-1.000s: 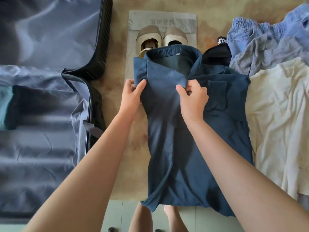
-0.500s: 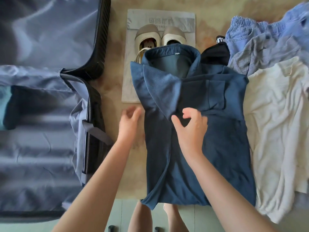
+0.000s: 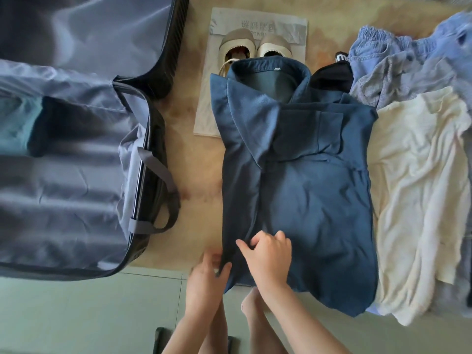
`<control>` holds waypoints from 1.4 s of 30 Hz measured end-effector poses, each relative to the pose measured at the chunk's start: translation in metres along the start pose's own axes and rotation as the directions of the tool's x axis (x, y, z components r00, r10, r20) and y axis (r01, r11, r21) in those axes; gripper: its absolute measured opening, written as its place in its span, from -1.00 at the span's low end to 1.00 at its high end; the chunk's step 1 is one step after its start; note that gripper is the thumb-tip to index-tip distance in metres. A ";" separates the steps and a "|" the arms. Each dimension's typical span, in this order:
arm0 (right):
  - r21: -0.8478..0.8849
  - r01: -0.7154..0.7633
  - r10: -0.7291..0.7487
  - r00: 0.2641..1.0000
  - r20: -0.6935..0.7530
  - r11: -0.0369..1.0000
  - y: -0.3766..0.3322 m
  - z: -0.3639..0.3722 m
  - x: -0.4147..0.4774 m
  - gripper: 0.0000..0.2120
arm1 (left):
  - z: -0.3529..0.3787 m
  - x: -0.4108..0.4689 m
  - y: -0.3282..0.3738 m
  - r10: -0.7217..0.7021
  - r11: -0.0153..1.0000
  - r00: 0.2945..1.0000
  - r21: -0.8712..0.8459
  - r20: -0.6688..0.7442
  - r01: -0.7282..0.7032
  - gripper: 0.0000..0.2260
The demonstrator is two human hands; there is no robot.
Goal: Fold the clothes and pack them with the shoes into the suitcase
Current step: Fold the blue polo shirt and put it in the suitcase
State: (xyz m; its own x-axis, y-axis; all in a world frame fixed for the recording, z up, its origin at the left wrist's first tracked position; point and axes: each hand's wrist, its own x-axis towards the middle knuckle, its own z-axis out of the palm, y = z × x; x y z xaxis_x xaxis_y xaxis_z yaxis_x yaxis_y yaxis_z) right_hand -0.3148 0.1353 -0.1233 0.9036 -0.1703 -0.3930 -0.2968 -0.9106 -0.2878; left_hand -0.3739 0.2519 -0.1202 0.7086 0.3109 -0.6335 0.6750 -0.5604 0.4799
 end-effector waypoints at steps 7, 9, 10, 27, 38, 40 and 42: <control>0.086 0.001 -0.006 0.998 0.058 0.996 0.005 -0.002 -0.011 -0.87 | 0.012 -0.029 -0.016 0.019 0.986 0.999 0.168 -0.046 -0.011 -0.80; 0.162 -0.029 0.017 0.997 0.078 0.986 0.009 0.002 -0.020 -0.89 | 0.022 -0.039 -0.025 0.054 0.990 0.998 0.132 -0.039 -0.048 -0.80; 0.206 -0.051 0.034 0.996 0.085 0.977 0.011 0.003 -0.025 -0.90 | 0.028 -0.042 -0.029 0.100 0.988 0.994 0.124 -0.045 -0.094 -0.79; -0.013 0.167 -0.167 0.974 -0.151 0.986 0.033 -0.008 -0.038 -0.73 | 0.060 -0.056 -0.030 0.059 0.986 0.986 0.145 0.154 -0.082 -0.80; 0.154 -0.006 0.021 0.995 -0.094 0.988 0.012 -0.014 0.019 -0.65 | 0.002 0.015 0.039 0.083 0.972 0.983 -0.203 -0.166 -0.117 -0.73; 0.147 -0.016 0.026 0.997 -0.071 0.989 0.009 -0.013 0.026 -0.66 | 0.003 0.023 0.045 0.008 0.938 0.991 -0.342 -0.132 -0.053 -0.70; 0.128 -0.034 0.040 0.998 -0.042 0.991 0.009 -0.013 0.031 -0.74 | 0.001 0.031 0.049 -0.099 0.889 0.993 -0.454 -0.070 0.056 -0.69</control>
State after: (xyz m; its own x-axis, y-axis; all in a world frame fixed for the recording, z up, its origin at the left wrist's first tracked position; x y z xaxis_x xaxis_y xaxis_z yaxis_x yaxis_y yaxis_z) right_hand -0.2855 0.1173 -0.1270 0.9032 -0.2221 -0.3672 -0.3646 -0.8486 -0.3834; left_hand -0.3193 0.2331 -0.1167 0.6513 0.4176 -0.6336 0.7335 -0.1326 0.6666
